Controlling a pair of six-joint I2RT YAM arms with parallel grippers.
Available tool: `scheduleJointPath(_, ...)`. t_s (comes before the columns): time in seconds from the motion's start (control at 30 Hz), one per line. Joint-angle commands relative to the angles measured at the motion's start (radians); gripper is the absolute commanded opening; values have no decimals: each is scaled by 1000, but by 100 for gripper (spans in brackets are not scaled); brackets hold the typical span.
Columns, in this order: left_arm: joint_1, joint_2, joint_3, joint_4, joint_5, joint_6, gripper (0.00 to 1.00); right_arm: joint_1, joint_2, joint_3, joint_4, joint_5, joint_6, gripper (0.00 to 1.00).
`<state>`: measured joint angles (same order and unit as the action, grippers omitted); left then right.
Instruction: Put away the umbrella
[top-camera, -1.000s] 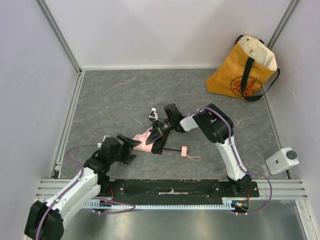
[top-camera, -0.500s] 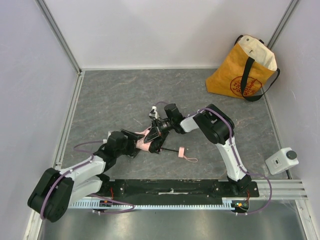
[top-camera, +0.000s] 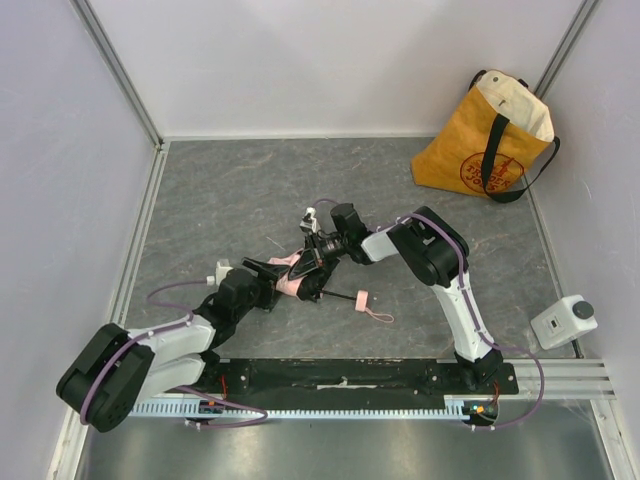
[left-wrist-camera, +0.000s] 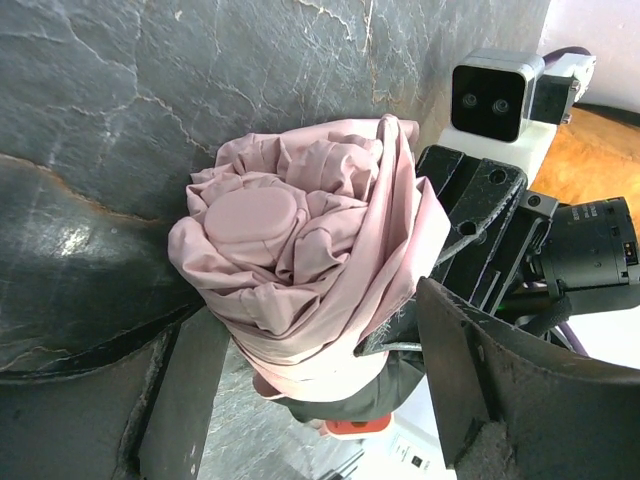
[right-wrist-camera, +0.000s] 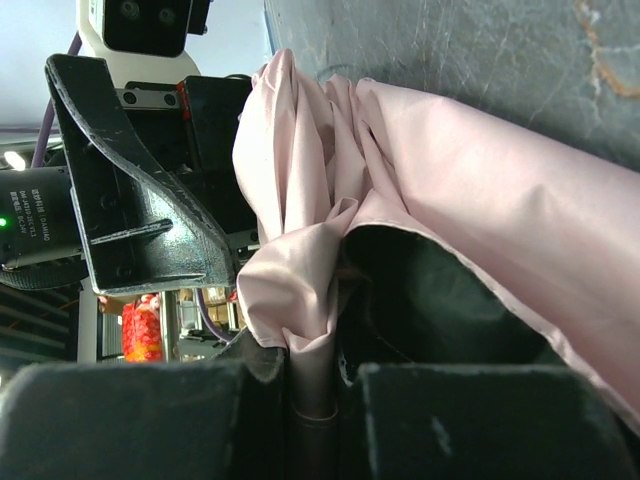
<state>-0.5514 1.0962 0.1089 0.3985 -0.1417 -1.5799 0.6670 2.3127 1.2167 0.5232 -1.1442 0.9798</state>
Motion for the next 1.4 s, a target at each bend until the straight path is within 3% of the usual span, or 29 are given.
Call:
scheduleJointPath(0.0,-7,67,-72,-152,-102,52,81,9,60,-45,-59,60,38,0)
scheduleJointPath(0.07,-7,91,-86,-119,-108,20,79,11,54,-66,33,40,107,0)
scheduleJointPath(0.27,-7,145,-46,-84,-113,20,70,11,66,-167,623,6,547,0)
scheduleJointPath(0.4,-5,136,1,-107,-116,61,75,13,68,-189,676,-9,573,0)
scheduleJointPath(0.43,-5,133,14,-121,-116,63,76,14,63,-194,660,-5,557,0)
scheduleJointPath(0.5,-7,122,14,-92,-113,83,65,14,44,-187,500,9,408,0)
scheduleJointPath(0.63,-5,131,35,-95,-111,113,53,31,-4,-68,-129,35,-30,0)
scheduleJointPath(0.87,-5,175,55,-52,-90,152,9,31,-10,17,-487,87,-332,0)
scheduleJointPath(0.93,-7,189,60,-49,-65,152,2,26,-24,20,-521,136,-358,13)
scheduleJointPath(1.23,-5,111,-6,-78,-52,124,2,25,-223,26,-758,429,-544,75)
scheduleJointPath(1.37,-5,74,-18,-79,-55,130,2,25,-353,21,-815,556,-599,92)
